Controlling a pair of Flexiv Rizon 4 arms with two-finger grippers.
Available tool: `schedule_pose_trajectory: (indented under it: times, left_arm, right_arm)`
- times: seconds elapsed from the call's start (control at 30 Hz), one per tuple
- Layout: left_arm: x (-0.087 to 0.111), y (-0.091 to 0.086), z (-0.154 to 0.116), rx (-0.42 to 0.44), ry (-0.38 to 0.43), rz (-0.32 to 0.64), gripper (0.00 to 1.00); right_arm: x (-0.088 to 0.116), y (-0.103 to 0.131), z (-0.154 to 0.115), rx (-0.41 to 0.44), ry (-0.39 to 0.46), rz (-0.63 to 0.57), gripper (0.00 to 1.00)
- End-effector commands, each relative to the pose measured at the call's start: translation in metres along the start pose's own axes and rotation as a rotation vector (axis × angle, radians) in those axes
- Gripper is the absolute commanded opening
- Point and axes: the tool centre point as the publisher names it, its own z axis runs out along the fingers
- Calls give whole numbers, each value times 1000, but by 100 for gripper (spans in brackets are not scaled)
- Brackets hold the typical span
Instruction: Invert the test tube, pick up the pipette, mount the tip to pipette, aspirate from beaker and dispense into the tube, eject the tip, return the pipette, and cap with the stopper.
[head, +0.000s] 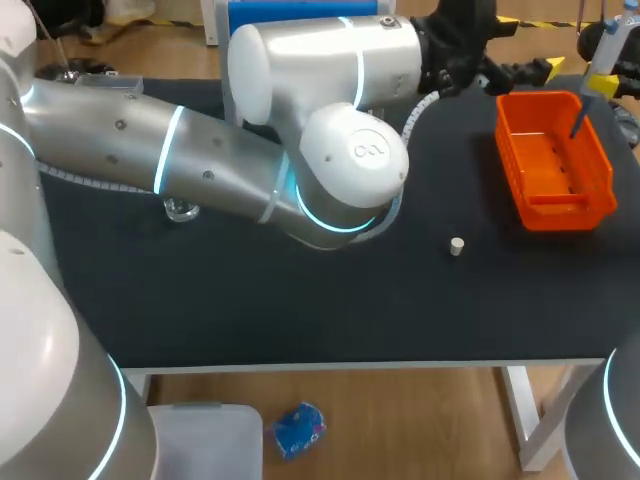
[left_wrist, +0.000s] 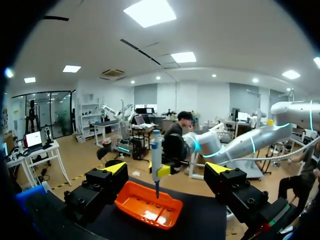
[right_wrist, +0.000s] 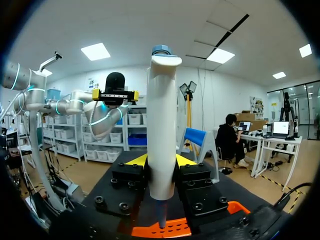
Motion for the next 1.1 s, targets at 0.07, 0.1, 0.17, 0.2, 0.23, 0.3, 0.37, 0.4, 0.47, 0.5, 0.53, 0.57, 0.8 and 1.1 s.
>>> schedule_pose_trajectory:
  times: [0.07, 0.1, 0.17, 0.2, 0.23, 0.3, 0.37, 0.4, 0.47, 0.5, 0.53, 0.57, 0.8, 1.1]
  left_arm:
    - [-3, 4, 0, 297, 23, -1, 100]
    - [-3, 4, 0, 297, 23, -1, 100]
    - [-4, 3, -3, 325, 63, -18, 100]
    - [-3, 3, -8, 335, 81, -25, 100]
    - [-3, 4, -13, 342, 80, -13, 100]
    - [-2, 5, -26, 360, 98, -15, 100]
    - [1, 7, -39, 364, 111, 20, 100]
    - [2, 8, -45, 381, 118, 17, 100]
    - [4, 10, -57, 411, 111, 27, 100]
    - [5, 11, -63, 411, 111, 42, 100]
    - [5, 12, -69, 421, 110, 44, 100]
    - [6, 14, -75, 431, 110, 43, 100]
    - [14, 27, -105, 450, 113, 32, 100]
    - [17, 45, -135, 483, 103, 16, 100]
  right_arm:
    - [-1, 1, -1, 2, 5, 1, 0]
    - [-1, 1, -1, 2, 5, 1, 0]
    - [-1, 1, -1, 2, 5, 1, 0]
    - [-1, 1, -1, 2, 5, 1, 0]
    - [3, 2, 3, 5, 17, -6, 0]
    - [9, 4, 11, 15, 28, -16, 0]
    - [15, 6, 21, 34, 47, -30, 0]
    - [17, 7, 25, 53, 50, -43, 0]
    - [22, 12, 36, 40, 65, -54, 0]
    - [25, 14, 41, 44, 64, -63, 0]
    - [29, 15, 46, 49, 71, -69, 0]
    - [32, 17, 52, 48, 77, -74, 0]
    - [57, 23, 89, 17, 126, -106, 0]
    - [95, 21, 127, 0, 180, -133, 0]
